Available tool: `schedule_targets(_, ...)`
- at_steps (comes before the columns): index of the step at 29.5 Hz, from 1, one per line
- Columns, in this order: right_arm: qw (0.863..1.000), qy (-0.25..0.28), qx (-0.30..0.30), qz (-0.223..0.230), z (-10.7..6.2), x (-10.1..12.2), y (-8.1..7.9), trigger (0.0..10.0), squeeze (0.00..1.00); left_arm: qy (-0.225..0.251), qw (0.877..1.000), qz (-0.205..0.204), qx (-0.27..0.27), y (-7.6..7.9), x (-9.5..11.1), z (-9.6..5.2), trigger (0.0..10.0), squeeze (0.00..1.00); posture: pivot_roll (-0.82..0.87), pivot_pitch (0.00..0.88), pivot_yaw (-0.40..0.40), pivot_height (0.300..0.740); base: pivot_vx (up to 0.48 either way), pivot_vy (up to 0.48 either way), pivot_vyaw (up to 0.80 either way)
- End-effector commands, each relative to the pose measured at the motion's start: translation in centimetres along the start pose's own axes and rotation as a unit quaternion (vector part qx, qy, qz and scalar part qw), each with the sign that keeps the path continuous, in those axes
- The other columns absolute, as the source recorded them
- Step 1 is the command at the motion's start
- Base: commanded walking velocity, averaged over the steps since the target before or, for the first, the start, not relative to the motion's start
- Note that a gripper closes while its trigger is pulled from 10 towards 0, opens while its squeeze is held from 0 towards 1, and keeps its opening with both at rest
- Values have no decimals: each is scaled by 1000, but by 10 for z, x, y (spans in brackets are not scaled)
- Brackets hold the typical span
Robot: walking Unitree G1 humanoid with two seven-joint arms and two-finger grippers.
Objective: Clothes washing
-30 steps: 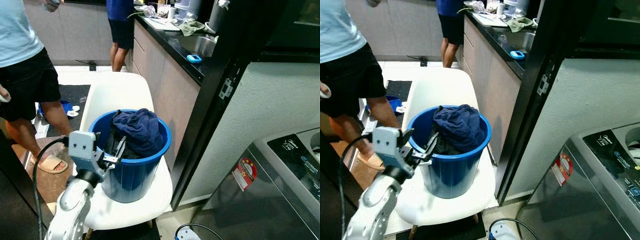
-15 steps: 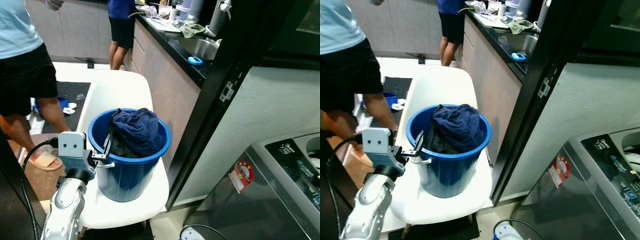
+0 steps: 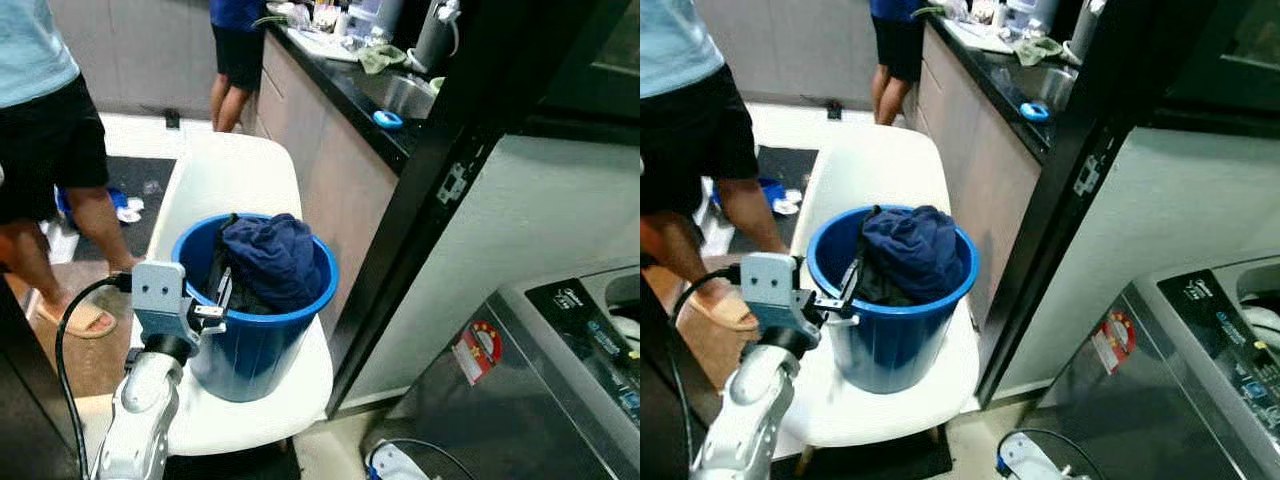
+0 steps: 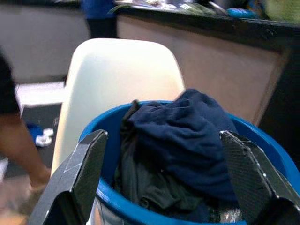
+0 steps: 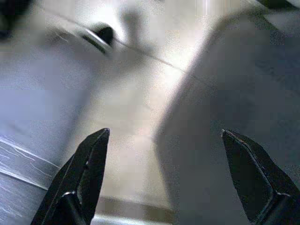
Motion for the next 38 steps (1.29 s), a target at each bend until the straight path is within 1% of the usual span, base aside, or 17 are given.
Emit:
schedule_targets(1,999,-1,5,32,2,-7,-8,10000,0,9,999,10,-33,5,6,4,10000,0,269,0,-36,740,0,0,0)
schedule_targets(3,998,-4,10,57,4,-12,-17,10000,0,14,998,21,-56,5,8,10,10000,0,256,0,16,740,0,0,0)
schedule_targets(5,998,-4,10,57,4,-12,-17,10000,0,14,998,21,-56,5,8,10,10000,0,256,0,16,740,0,0,0)
schedule_targets(6,998,-3,11,68,5,-12,-21,10000,0,18,997,33,-68,6,10,14,10000,0,247,0,46,740,0,0,0)
schedule_targets(8,997,-3,12,76,5,-12,-23,10000,0,21,996,41,-75,6,12,16,10000,0,245,0,51,740,0,0,0)
schedule_targets(9,997,-2,12,82,6,-11,-25,10000,0,27,995,48,-81,6,15,20,10000,0,236,0,67,740,0,0,0)
schedule_targets(10,996,-1,12,87,6,-10,-28,10000,0,33,994,53,-84,6,18,23,10000,0,230,0,67,740,0,0,0)
schedule_targets(16,996,4,15,90,7,-2,-33,10000,0,43,993,62,-86,7,22,29,10000,0,224,0,60,740,0,0,0)
schedule_targets(18,996,6,14,88,7,3,-35,10000,0,55,991,72,-95,12,27,33,10000,0,229,0,39,740,0,0,0)
schedule_targets(20,996,6,13,86,7,3,-36,10000,0,60,990,76,-99,14,28,34,10000,0,229,0,39,740,0,0,0)
schedule_targets(21,996,6,12,84,7,3,-36,10000,0,66,989,82,-104,16,31,35,10000,0,238,0,23,740,0,0,0)
schedule_targets(22,996,6,12,84,7,3,-36,10000,0,66,989,82,-104,16,31,35,10000,0,238,0,23,740,0,0,0)
schedule_targets(25,997,4,9,79,7,0,-34,10000,0,72,988,88,-108,19,34,37,10000,0,238,0,23,740,0,0,0)
schedule_targets(26,997,5,7,77,6,0,-32,10000,0,76,987,95,-110,20,35,37,10000,0,243,0,9,740,251,0,0)
schedule_targets(28,997,5,6,76,6,-1,-31,10000,0,78,986,99,-111,21,36,37,10000,0,243,0,9,740,251,0,0)
schedule_targets(33,998,10,3,67,5,5,-24,10000,0,81,987,94,-100,19,38,35,10000,0,253,0,-14,740,297,0,0)
schedule_targets(38,998,8,2,59,5,5,-22,10000,0,78,989,91,-85,16,37,31,10000,0,260,0,-22,740,299,0,0)
Point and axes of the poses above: a point about 5 cm out from each wrist's last joint towards the gripper, its own z axis pointing out of the wrist towards the gripper, its own x axis along the axis of the wrist's last joint, y = z × x, the point moved 1 cm from there along z, pointing out of the wrist towards the gripper, and after that the axes turned 14 degrees about z, right-handed, at the moved point
